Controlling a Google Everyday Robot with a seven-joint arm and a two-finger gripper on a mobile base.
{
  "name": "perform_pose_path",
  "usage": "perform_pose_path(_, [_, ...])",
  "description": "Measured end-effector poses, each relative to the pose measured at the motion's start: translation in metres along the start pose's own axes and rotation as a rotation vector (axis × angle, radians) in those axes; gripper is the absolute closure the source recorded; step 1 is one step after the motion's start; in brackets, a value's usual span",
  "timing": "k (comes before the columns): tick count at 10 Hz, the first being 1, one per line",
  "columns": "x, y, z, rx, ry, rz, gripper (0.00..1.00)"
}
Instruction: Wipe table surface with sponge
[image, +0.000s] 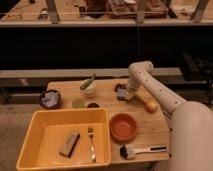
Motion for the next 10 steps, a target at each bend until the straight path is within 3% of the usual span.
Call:
perform_pose_path(3, [0.042,-0.016,0.010,0.012,0.035,-0.074,1.00])
perform_pose_path(5, [0.052,-0.030,0.008,0.013,0.044,-0.124,1.00])
perform_pose_path(7, [0.052,-0.051,0.004,0.020,0.040,-0.164,1.00])
perform_pose_path(10, [0.018,-0.070,0.001,0.023,0.010,-0.146,1.00])
